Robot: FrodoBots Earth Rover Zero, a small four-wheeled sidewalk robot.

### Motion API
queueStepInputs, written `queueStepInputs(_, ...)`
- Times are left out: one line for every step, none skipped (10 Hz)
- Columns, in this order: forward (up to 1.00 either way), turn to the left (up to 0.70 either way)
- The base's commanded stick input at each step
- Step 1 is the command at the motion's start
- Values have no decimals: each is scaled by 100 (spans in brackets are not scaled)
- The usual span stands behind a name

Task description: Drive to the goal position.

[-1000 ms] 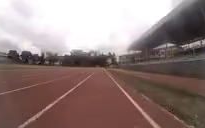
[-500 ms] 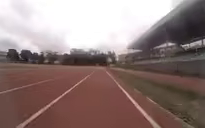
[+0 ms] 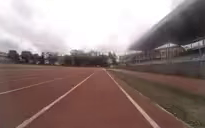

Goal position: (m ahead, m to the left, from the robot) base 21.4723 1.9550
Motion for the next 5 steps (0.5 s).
queueStepInputs(70, 0)
queueStepInputs(70, 0)
queueStepInputs(70, 0)
queueStepInputs(70, 0)
queueStepInputs(70, 0)
